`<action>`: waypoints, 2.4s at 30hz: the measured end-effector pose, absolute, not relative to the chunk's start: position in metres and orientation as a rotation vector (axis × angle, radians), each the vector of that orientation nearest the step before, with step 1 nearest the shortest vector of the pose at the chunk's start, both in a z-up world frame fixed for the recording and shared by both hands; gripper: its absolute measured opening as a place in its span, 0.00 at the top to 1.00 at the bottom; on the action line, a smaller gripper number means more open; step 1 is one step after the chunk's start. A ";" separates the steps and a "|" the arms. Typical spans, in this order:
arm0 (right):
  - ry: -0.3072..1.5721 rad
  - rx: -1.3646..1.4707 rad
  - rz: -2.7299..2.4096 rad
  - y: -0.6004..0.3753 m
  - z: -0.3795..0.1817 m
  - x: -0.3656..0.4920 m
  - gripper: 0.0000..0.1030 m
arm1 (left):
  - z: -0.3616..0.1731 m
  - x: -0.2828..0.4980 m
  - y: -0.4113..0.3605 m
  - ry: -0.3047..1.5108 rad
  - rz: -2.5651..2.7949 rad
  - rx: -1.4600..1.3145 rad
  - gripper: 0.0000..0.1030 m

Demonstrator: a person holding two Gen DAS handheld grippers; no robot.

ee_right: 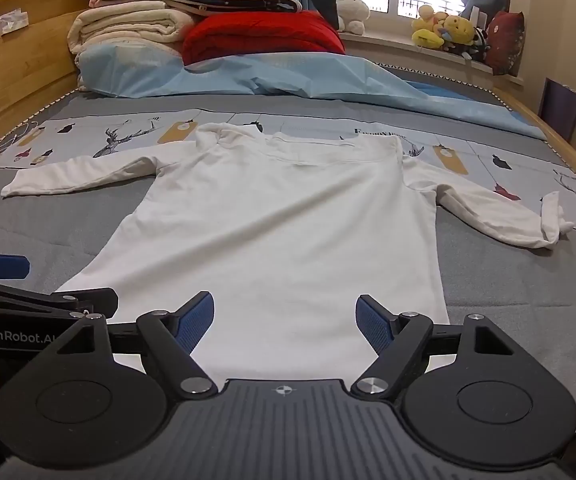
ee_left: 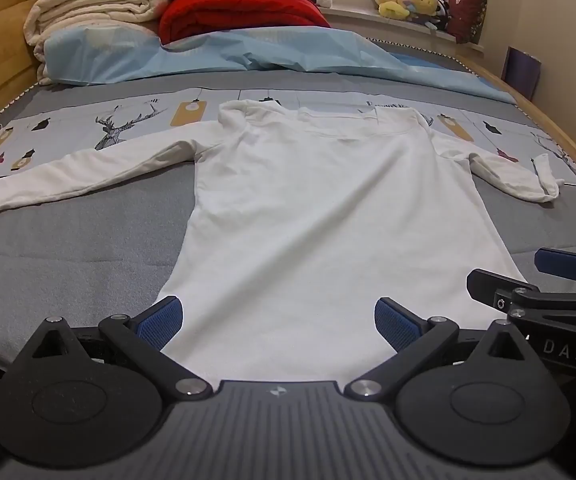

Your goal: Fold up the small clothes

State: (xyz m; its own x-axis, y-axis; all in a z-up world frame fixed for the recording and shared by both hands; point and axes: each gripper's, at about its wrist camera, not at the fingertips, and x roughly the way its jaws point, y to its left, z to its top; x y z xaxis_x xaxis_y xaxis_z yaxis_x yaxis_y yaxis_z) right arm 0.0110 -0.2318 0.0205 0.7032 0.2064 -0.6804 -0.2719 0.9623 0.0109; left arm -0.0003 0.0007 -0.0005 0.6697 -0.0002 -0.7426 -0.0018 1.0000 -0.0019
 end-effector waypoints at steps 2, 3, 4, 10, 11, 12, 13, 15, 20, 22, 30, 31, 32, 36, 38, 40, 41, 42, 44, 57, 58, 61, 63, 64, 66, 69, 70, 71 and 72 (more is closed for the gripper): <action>0.745 -0.092 0.265 -0.231 0.020 0.011 0.23 | -0.001 0.000 0.001 0.837 0.001 -0.002 0.01; 0.745 -0.093 0.265 -0.232 0.020 0.011 0.23 | -0.001 0.000 0.001 0.837 0.001 -0.003 0.01; 0.745 -0.093 0.265 -0.232 0.020 0.010 0.23 | -0.001 0.000 0.001 0.837 0.001 -0.003 0.01; 0.744 -0.092 0.265 -0.232 0.020 0.011 0.23 | -0.001 0.000 0.001 0.837 0.001 -0.003 0.01; 0.745 -0.092 0.265 -0.232 0.020 0.011 0.23 | -0.001 0.000 0.001 0.837 0.001 -0.003 0.01; 0.744 -0.092 0.266 -0.232 0.020 0.011 0.23 | -0.001 0.000 0.001 0.837 0.001 -0.003 0.01; 0.744 -0.092 0.266 -0.232 0.020 0.011 0.23 | -0.001 0.000 0.001 0.837 0.001 -0.003 0.01; 0.744 -0.092 0.266 -0.231 0.021 0.011 0.24 | -0.001 0.000 0.001 0.837 0.001 -0.003 0.01; 0.744 -0.093 0.265 -0.231 0.020 0.011 0.24 | -0.001 0.000 0.001 0.837 0.001 -0.003 0.01; 0.745 -0.093 0.266 -0.231 0.020 0.011 0.24 | -0.001 0.000 0.001 0.837 0.001 -0.003 0.01; 0.747 -0.089 0.264 -0.231 0.024 0.013 0.24 | 0.000 0.000 0.000 0.837 0.000 -0.003 0.01; 0.748 -0.083 0.263 -0.231 0.027 0.015 0.24 | 0.000 0.000 0.000 0.837 -0.002 -0.002 0.01; 0.751 -0.078 0.263 -0.232 0.030 0.017 0.26 | 0.001 0.002 0.001 0.835 -0.007 -0.001 0.01; 0.716 -0.028 0.242 -0.249 0.040 0.025 0.36 | 0.016 0.014 0.021 0.770 0.008 0.023 0.02; 0.682 0.015 0.225 -0.279 0.054 0.036 0.44 | 0.025 0.030 0.045 0.751 -0.014 0.027 0.13; 0.674 0.052 0.187 -0.313 0.066 0.053 0.55 | 0.033 0.046 0.068 0.752 -0.061 0.090 0.35; 0.665 0.030 0.167 -0.325 0.070 0.061 0.60 | 0.034 0.054 0.078 0.758 -0.070 0.124 0.47; 0.670 0.017 0.148 -0.339 0.071 0.067 0.62 | 0.026 0.064 0.092 0.844 -0.078 0.109 0.56; 0.767 0.002 0.128 -0.362 0.059 0.081 0.62 | 0.008 0.077 0.126 0.953 -0.066 -0.037 0.64; 1.304 0.141 0.078 -0.384 -0.048 0.103 0.58 | -0.071 0.105 0.171 1.361 0.097 -0.346 0.63; 1.319 0.121 0.079 -0.383 -0.052 0.102 0.58 | -0.074 0.105 0.170 1.366 0.087 -0.349 0.63; 1.315 0.057 0.082 -0.375 -0.059 0.103 0.65 | -0.076 0.099 0.163 1.391 0.072 -0.301 0.65; 1.284 0.080 0.084 -0.377 -0.051 0.102 0.96 | -0.075 0.096 0.156 1.385 0.037 -0.263 0.93; 1.255 0.114 0.079 -0.382 -0.048 0.101 0.96 | -0.074 0.095 0.154 1.377 0.022 -0.258 0.93; 1.189 0.186 0.051 -0.395 -0.034 0.098 0.96 | -0.063 0.090 0.146 1.338 -0.016 -0.236 0.95; 1.160 0.213 -0.013 -0.409 -0.030 0.096 0.96 | -0.050 0.081 0.136 1.289 -0.100 -0.225 0.95; 1.175 0.202 -0.028 -0.409 -0.033 0.095 0.96 | -0.053 0.079 0.133 1.311 -0.071 -0.174 0.95; 1.198 0.175 -0.032 -0.408 -0.037 0.095 0.96 | -0.057 0.078 0.132 1.334 -0.029 -0.126 0.95; 1.211 0.153 -0.024 -0.402 -0.043 0.095 0.96 | -0.062 0.076 0.132 1.357 0.005 -0.091 0.96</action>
